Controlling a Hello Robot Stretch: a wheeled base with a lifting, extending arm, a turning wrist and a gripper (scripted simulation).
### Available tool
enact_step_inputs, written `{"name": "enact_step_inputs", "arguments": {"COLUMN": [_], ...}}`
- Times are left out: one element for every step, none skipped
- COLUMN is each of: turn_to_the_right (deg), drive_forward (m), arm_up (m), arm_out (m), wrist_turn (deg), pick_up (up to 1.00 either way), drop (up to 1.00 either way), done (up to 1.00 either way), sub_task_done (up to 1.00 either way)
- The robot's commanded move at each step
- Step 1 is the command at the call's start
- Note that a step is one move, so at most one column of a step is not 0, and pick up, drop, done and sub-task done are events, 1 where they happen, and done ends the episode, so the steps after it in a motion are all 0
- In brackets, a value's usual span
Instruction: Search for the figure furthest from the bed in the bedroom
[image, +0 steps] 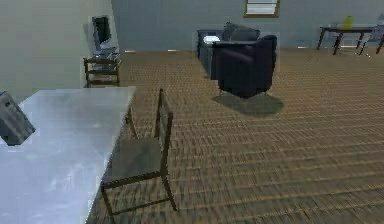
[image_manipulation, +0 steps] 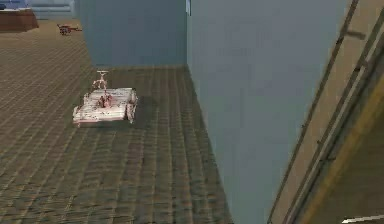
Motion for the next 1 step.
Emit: {"name": "enact_step_inputs", "arguments": {"turn_to_the_right": [45.0], "drive_forward": [0.00], "arm_up": [0.00], "arm_out": [0.00], "wrist_turn": [0.0], "pick_up": [0.00], "drop": [0.00], "done": [0.00], "sub_task_done": [0.00]}}
